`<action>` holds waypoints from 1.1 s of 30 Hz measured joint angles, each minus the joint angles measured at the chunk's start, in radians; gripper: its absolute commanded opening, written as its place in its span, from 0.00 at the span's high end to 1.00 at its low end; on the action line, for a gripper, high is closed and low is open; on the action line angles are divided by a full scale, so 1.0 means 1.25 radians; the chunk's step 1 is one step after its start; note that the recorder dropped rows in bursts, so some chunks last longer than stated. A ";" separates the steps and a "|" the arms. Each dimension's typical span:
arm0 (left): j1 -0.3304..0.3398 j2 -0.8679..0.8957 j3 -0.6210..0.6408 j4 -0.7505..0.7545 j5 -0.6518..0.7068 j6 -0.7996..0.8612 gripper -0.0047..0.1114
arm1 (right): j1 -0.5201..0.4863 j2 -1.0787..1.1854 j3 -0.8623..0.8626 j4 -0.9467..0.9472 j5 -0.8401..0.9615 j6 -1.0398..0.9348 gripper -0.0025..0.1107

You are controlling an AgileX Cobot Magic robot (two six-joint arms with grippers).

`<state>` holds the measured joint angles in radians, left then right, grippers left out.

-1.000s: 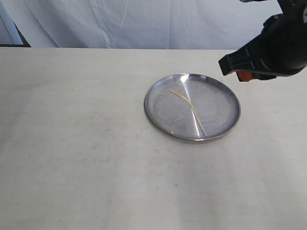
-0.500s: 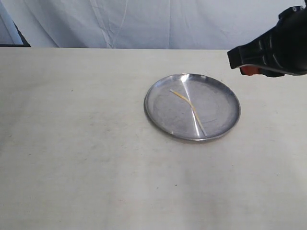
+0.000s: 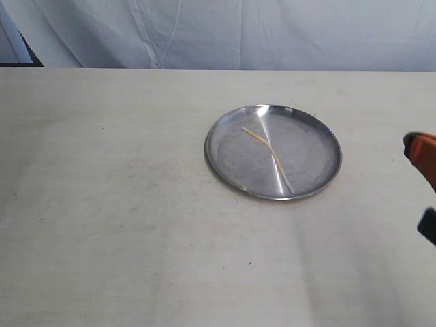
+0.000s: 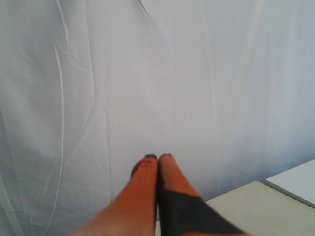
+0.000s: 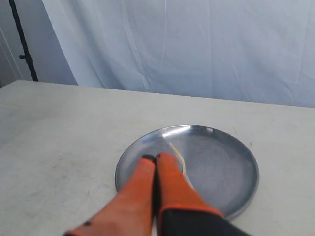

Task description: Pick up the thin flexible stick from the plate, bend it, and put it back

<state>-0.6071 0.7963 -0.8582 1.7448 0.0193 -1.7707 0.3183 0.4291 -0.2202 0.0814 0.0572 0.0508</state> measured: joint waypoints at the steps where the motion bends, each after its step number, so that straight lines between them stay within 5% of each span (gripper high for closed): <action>1: 0.000 0.000 0.000 0.000 0.000 0.000 0.96 | -0.004 -0.031 0.024 0.000 -0.001 0.000 0.98; 11: 0.000 0.000 0.000 0.000 0.000 0.000 0.96 | -0.018 -0.297 0.170 0.001 0.055 0.000 0.98; 33: 0.000 0.000 0.000 0.000 0.000 -0.006 0.96 | -0.019 -0.317 0.174 0.001 0.094 0.000 0.98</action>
<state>-0.6071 0.7963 -0.8582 1.7448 0.0193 -1.7778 0.2951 0.0334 -0.0024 0.0828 0.1750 0.0508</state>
